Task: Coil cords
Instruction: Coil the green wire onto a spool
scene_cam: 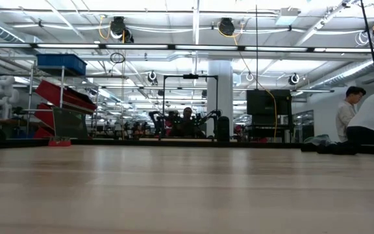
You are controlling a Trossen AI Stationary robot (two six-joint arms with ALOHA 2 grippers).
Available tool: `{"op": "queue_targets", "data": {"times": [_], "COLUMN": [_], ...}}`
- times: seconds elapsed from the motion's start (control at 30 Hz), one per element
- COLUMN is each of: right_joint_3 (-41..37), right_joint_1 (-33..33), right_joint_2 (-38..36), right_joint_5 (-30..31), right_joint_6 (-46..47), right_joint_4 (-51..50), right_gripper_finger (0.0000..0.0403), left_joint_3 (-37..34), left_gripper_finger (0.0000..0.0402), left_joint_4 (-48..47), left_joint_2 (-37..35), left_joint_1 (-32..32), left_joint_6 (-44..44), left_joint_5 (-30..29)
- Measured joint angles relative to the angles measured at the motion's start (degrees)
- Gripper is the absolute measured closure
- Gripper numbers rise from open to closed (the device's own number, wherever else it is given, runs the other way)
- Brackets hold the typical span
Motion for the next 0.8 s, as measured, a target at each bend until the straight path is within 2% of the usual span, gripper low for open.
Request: {"op": "queue_targets", "data": {"times": [0.1,0.2,0.33,0.4,0.63,0.73,0.8], "right_joint_3": [0.0,0.0,0.0,0.0,0.0,0.0,0.0], "right_joint_1": [0.1,0.6,1.2,1.5,1.5,1.5,1.5], "right_joint_2": [0.0,0.0,0.0,0.2,0.7,1.4,2.3], "right_joint_5": [2.2,5.5,6.2,6.6,8.0,8.9,11.6], "right_joint_6": [4.5,7.7,7.7,7.2,5.3,1.3,-1.4], "right_joint_4": [-7.3,-11.2,-11.8,-11.8,-11.9,-11.7,-11.8], "right_gripper_finger": [0.0271,0.0292,0.0369,0.0392,0.038,0.0352,0.0323], "left_joint_3": [0.0,0.0,0.0,0.0,0.0,0.0,0.0], "left_gripper_finger": [0.0401,0.0401,0.0401,0.0401,0.0401,0.0402,0.0401], "left_joint_4": [0.0,0.0,0.0,0.0,0.0,-0.1,0.0], "left_joint_2": [0.0,0.0,0.0,0.0,0.0,0.0,0.0], "left_joint_1": [0.0,-0.1,0.0,0.0,-0.1,-0.1,-0.1], "left_joint_6": [0.1,0.1,0.1,0.1,0.1,0.1,0.1], "left_joint_5": [0.0,0.0,0.0,0.0,0.0,0.1,0.4]}}
